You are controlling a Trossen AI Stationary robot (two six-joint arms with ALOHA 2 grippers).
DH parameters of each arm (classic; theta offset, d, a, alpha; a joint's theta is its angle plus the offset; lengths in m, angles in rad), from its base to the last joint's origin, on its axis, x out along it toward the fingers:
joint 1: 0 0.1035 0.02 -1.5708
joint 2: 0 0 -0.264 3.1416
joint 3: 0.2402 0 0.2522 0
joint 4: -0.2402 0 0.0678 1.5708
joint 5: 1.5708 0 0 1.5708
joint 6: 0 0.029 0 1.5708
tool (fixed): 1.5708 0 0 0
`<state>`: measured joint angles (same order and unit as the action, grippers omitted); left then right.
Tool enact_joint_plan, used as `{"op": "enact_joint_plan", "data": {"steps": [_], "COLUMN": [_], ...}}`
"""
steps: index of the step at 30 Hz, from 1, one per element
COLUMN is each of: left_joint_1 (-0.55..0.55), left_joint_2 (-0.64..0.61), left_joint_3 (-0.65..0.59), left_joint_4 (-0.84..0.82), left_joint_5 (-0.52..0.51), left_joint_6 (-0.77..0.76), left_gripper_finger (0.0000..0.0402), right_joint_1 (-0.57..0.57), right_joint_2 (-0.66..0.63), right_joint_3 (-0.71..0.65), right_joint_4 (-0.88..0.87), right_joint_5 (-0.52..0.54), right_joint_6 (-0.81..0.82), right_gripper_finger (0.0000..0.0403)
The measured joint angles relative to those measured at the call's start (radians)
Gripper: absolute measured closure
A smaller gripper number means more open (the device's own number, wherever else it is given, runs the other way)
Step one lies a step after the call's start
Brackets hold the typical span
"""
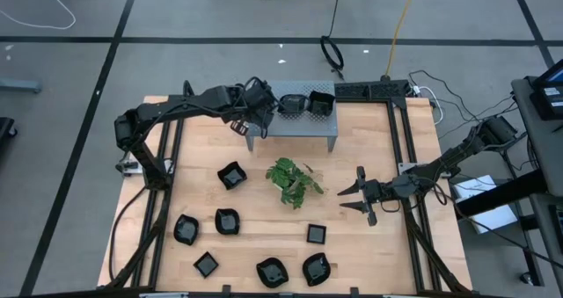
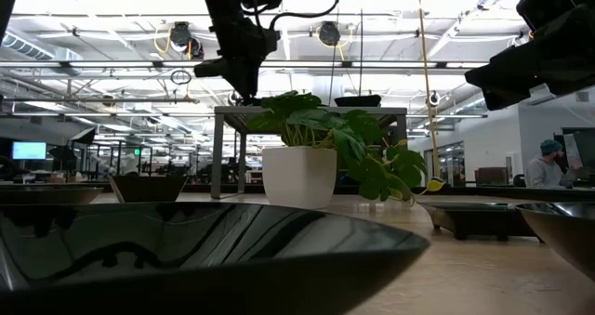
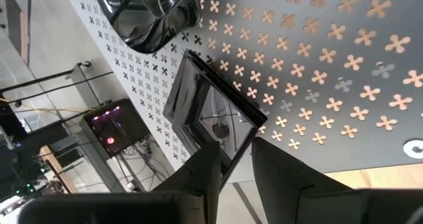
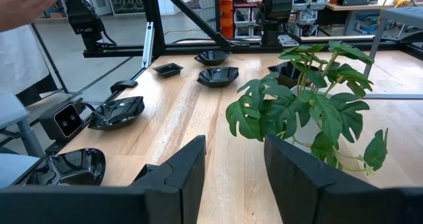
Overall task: Pick & Place Mini shaped plates
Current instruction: Stack the square black bowl on top of the other square black bowls on the shelf
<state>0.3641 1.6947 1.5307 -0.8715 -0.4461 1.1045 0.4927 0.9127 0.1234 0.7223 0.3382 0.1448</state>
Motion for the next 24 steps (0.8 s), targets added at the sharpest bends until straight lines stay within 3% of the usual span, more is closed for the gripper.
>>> {"op": "enact_joint_plan", "data": {"steps": [10, 18, 21, 24], "left_joint_1": [-0.007, -0.052, -0.075, -0.095], "left_joint_2": [0.0, -0.032, -0.061, -0.078], "left_joint_3": [0.0, 0.0, 0.0, 0.0], "left_joint_4": [-0.05, -0.031, -0.034, -0.057], "left_joint_5": [-0.002, -0.061, -0.061, -0.061], "left_joint_6": [-0.008, -0.089, -0.128, -0.203], "left_gripper_finger": [0.0309, 0.0308, 0.029, 0.0246], "right_joint_1": [0.0, 0.0, 0.0, 0.0], "right_joint_2": [0.0, 0.0, 0.0, 0.0], "right_joint_3": [0.0, 0.0, 0.0, 0.0], "right_joint_4": [0.0, 0.0, 0.0, 0.0], "right_joint_5": [0.0, 0.0, 0.0, 0.0], "right_joint_6": [0.0, 0.0, 0.0, 0.0], "right_gripper_finger": [0.0261, 0.0261, 0.0261, 0.0261]}}
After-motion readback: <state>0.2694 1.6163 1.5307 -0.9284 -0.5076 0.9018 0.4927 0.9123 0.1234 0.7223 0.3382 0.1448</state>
